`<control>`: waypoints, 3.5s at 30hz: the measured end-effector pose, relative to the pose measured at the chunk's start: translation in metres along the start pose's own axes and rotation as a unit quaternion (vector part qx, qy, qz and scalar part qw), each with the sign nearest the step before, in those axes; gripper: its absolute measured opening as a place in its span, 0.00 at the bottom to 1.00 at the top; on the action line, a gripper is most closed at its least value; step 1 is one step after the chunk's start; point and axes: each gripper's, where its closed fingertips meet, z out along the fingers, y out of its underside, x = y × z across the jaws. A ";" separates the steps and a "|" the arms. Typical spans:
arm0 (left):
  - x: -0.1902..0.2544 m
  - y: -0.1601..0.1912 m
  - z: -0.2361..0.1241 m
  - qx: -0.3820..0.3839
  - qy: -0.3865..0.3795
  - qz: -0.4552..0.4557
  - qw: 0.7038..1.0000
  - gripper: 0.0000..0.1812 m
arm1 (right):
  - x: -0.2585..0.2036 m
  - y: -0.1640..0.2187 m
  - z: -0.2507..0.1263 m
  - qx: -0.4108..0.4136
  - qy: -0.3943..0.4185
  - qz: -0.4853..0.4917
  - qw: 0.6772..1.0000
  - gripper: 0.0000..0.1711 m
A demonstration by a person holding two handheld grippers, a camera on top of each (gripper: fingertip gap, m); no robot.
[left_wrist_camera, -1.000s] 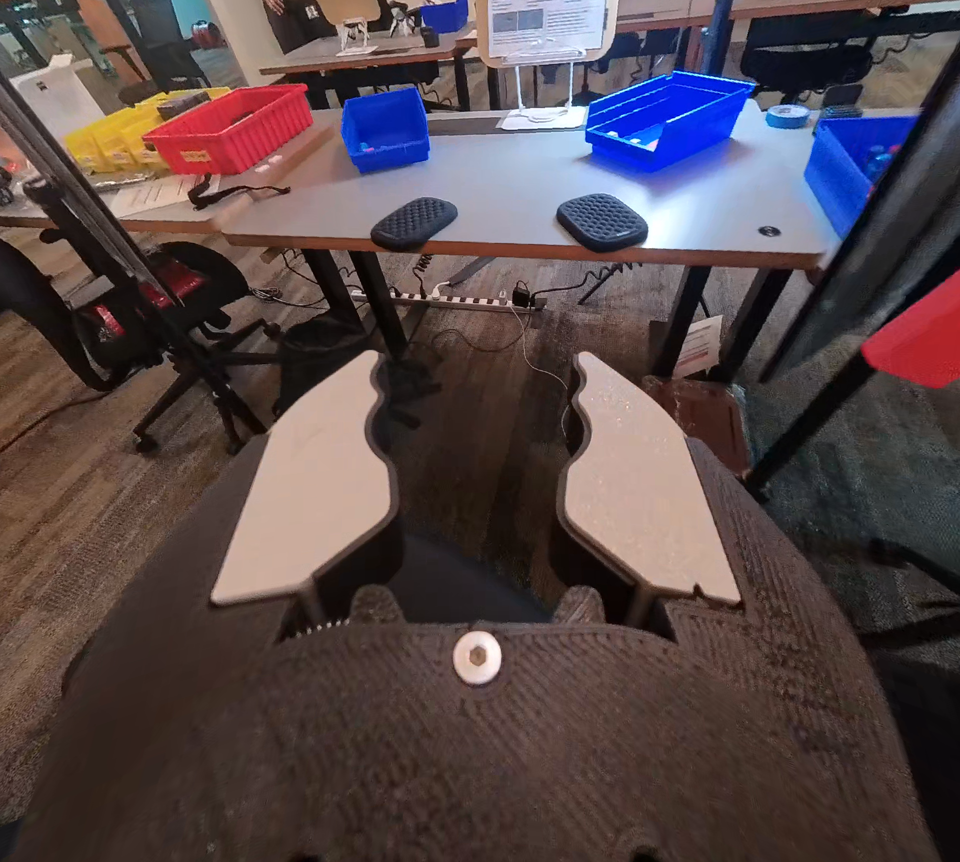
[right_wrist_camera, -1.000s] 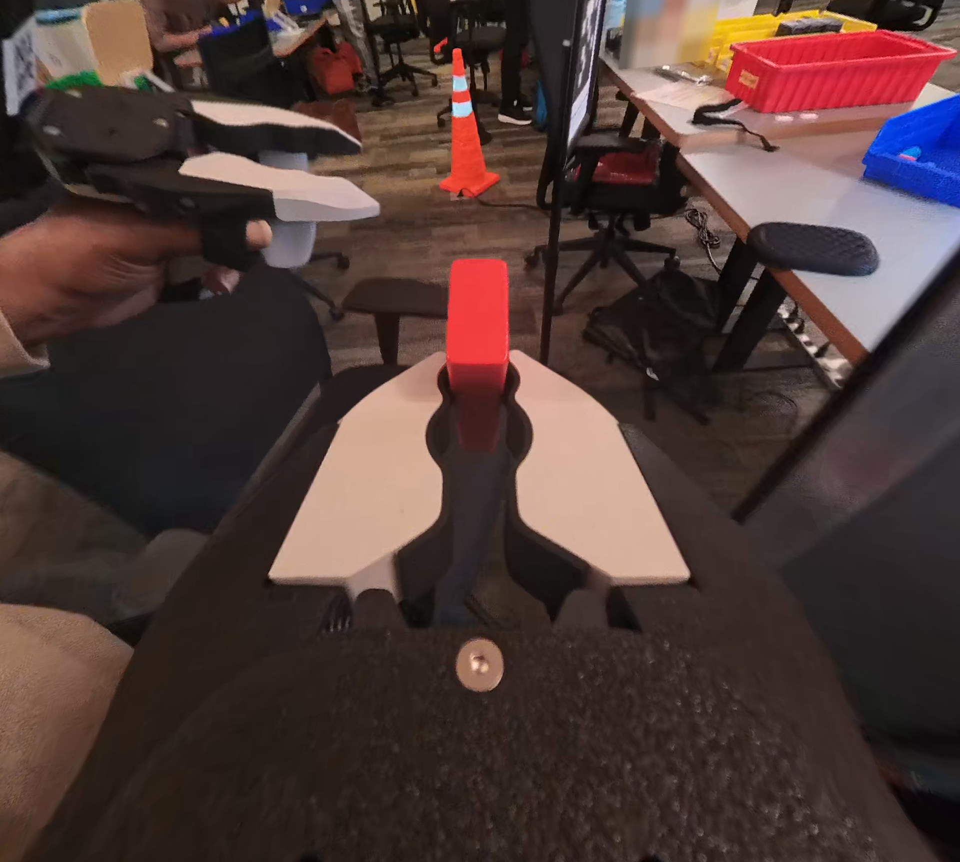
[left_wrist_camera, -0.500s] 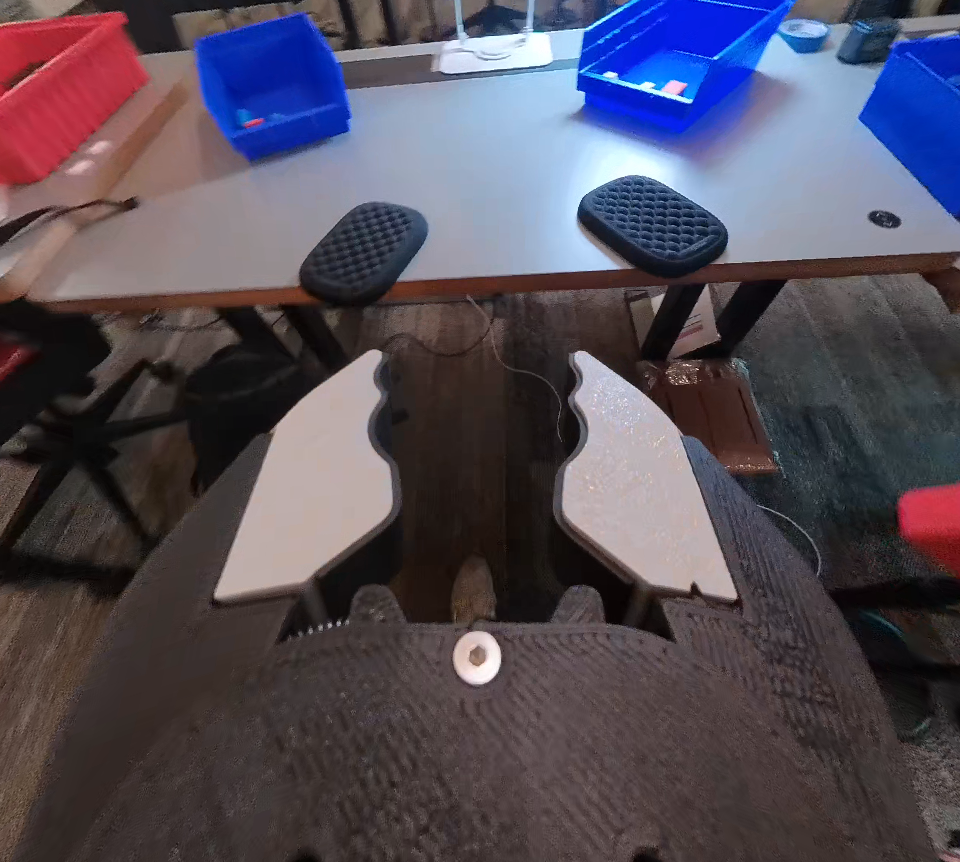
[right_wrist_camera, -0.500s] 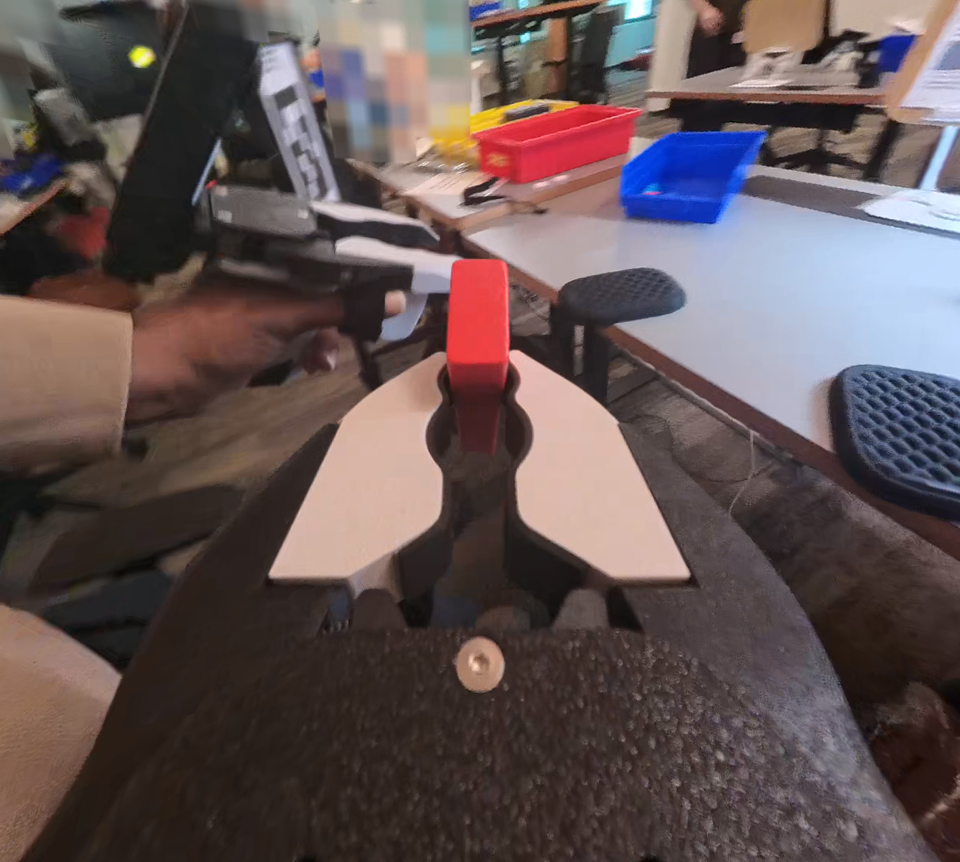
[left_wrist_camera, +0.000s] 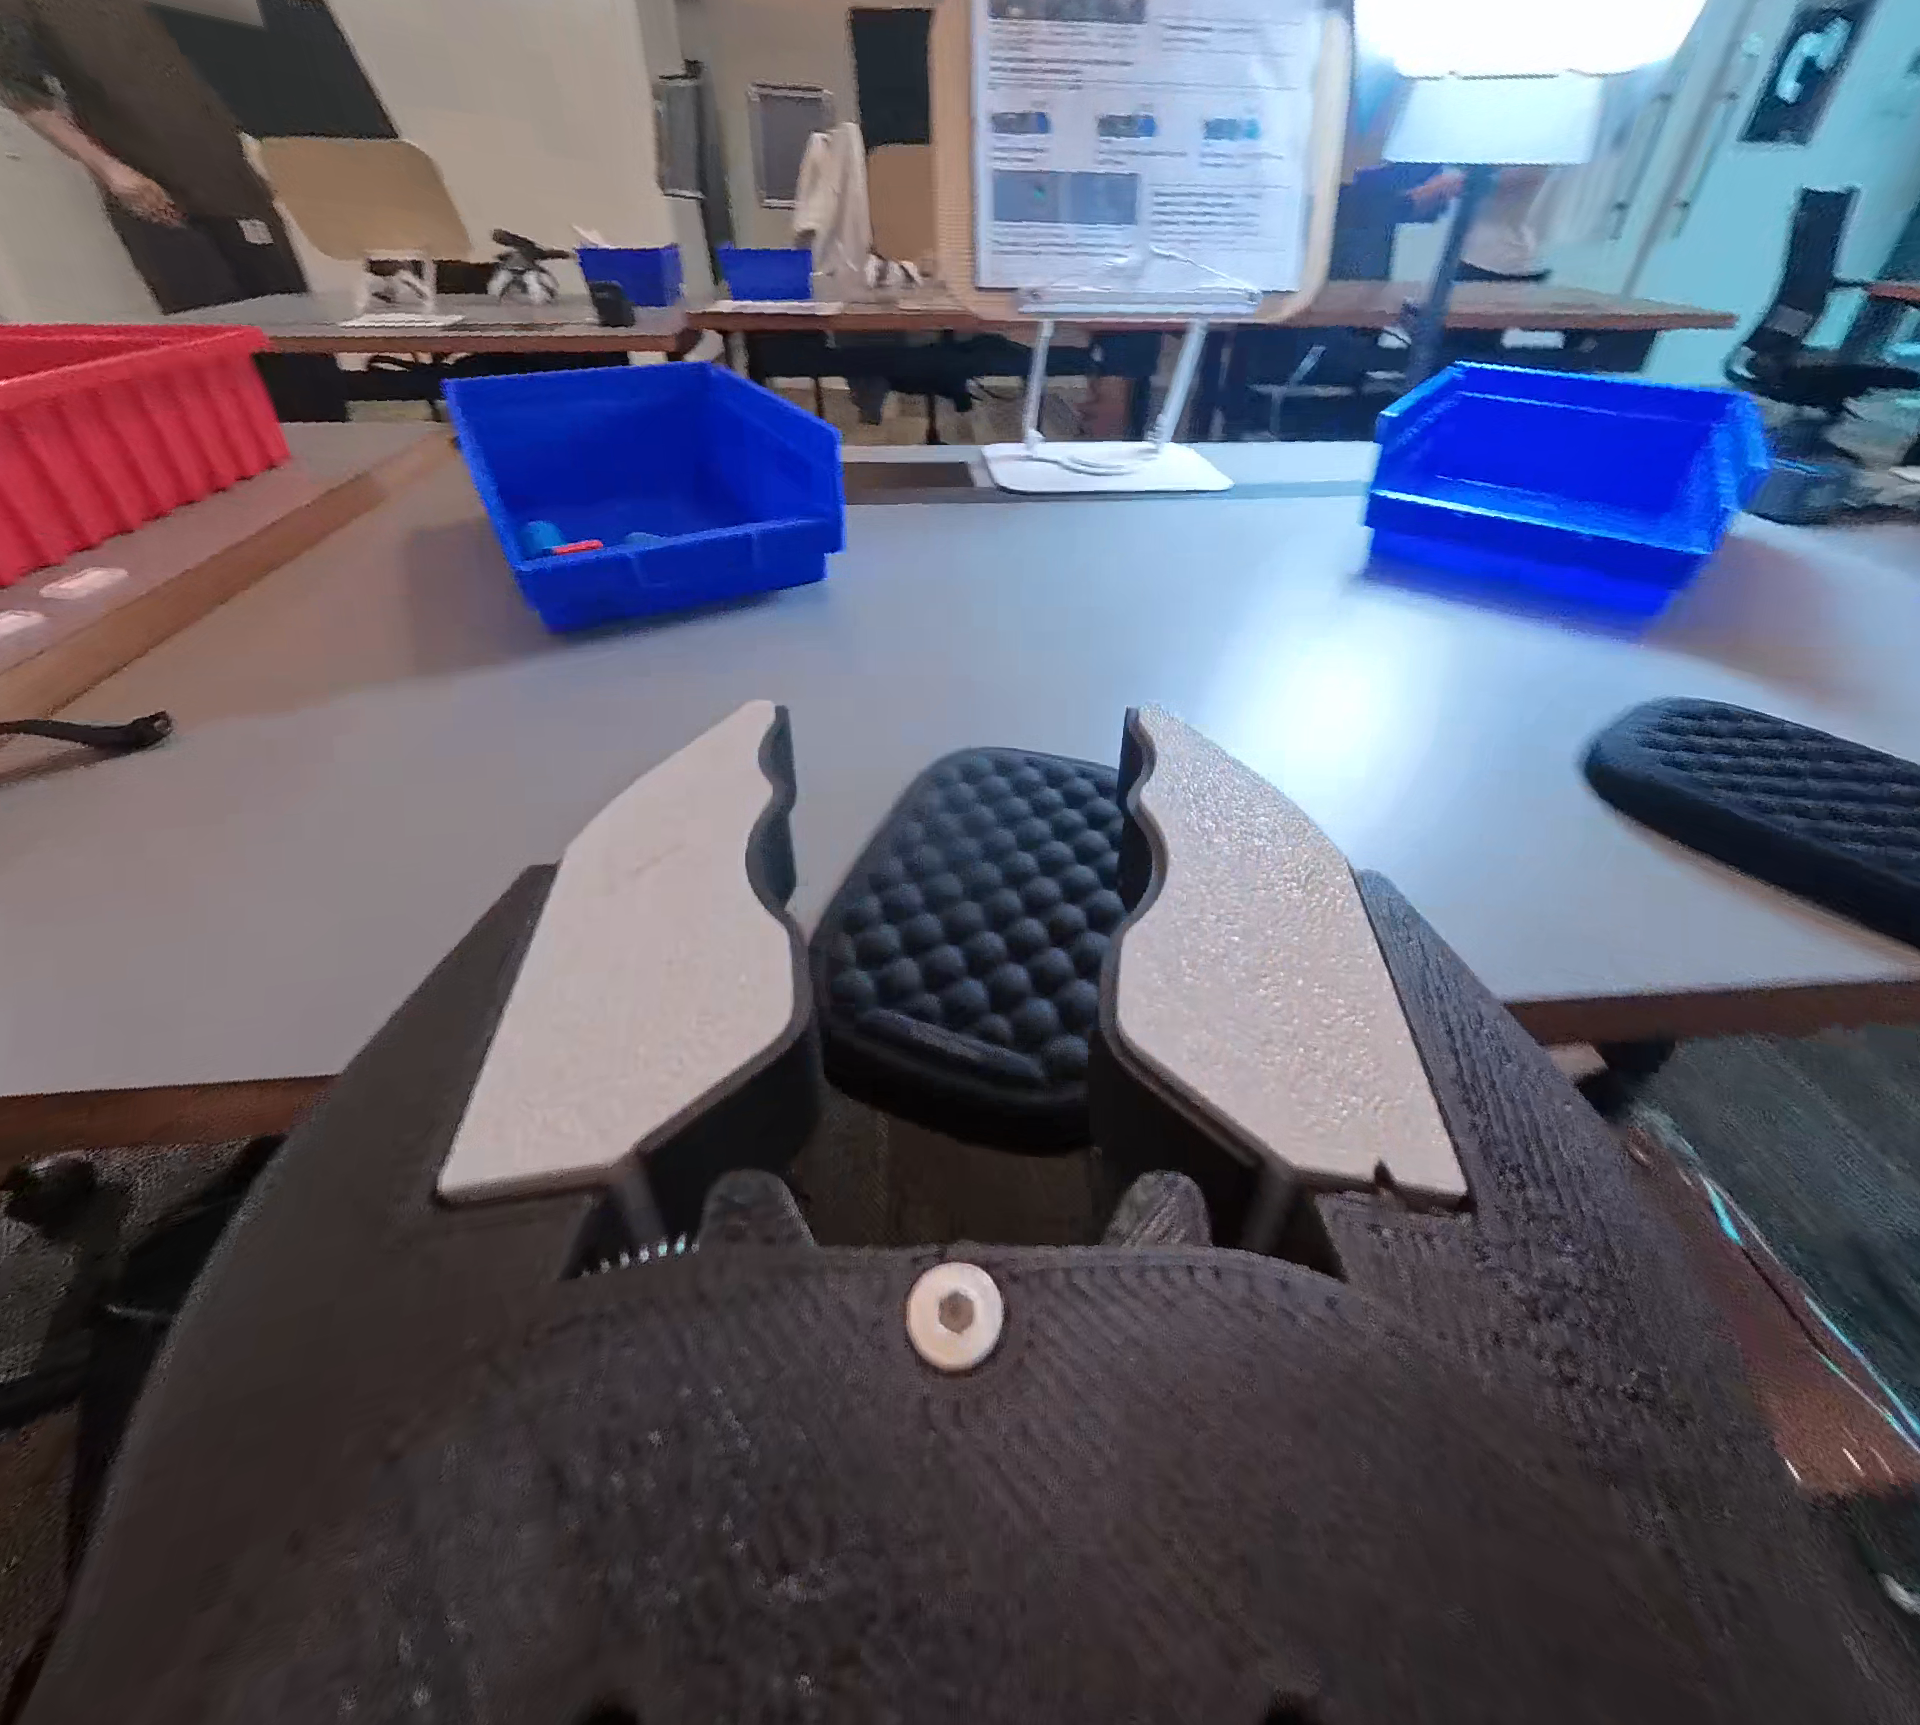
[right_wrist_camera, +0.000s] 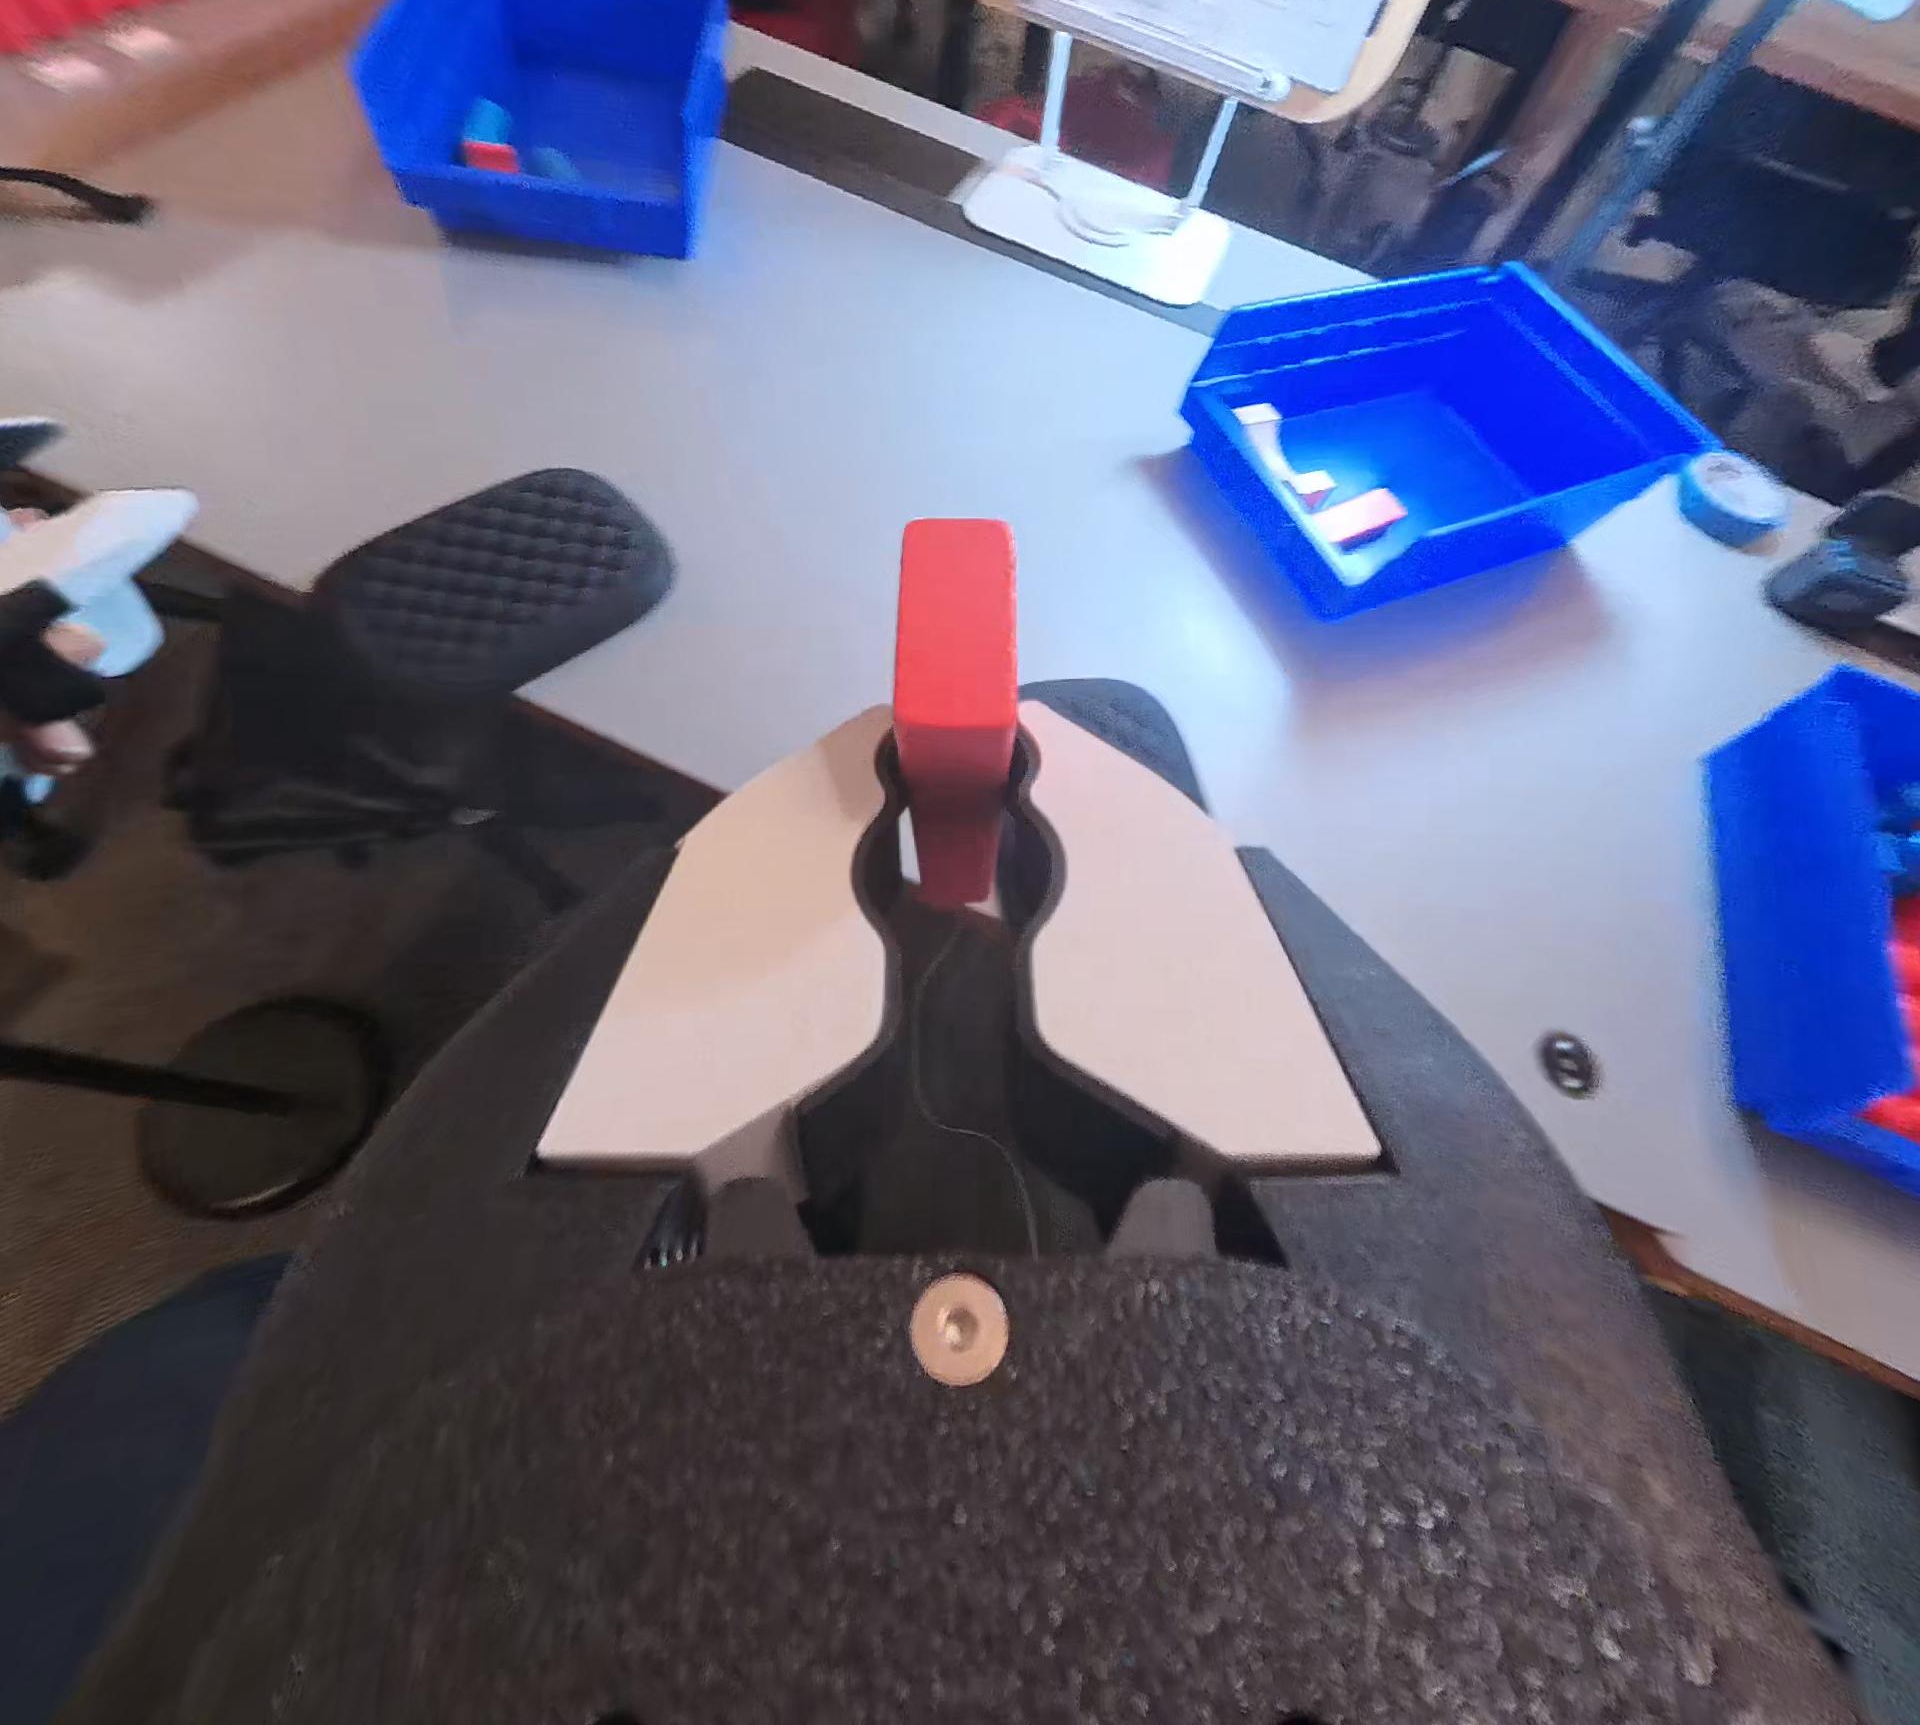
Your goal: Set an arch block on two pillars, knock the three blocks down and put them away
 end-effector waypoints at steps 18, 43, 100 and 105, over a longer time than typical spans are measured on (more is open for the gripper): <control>-0.016 -0.121 0.099 -0.049 0.092 0.027 0.994 0.35 | 0.153 -0.085 0.161 0.041 0.112 0.152 0.981 0.09; -0.012 -0.170 0.140 -0.116 0.004 0.061 0.991 0.33 | 0.311 0.020 0.406 -0.112 0.222 0.319 0.914 0.29; -0.058 -0.170 -0.067 -0.047 0.155 -0.013 0.987 0.35 | -0.081 -0.065 0.065 0.116 0.053 0.108 0.986 0.33; -0.068 -0.184 -0.032 -0.013 0.132 -0.014 0.991 0.35 | -0.078 -0.092 0.070 0.138 0.074 0.125 0.980 0.33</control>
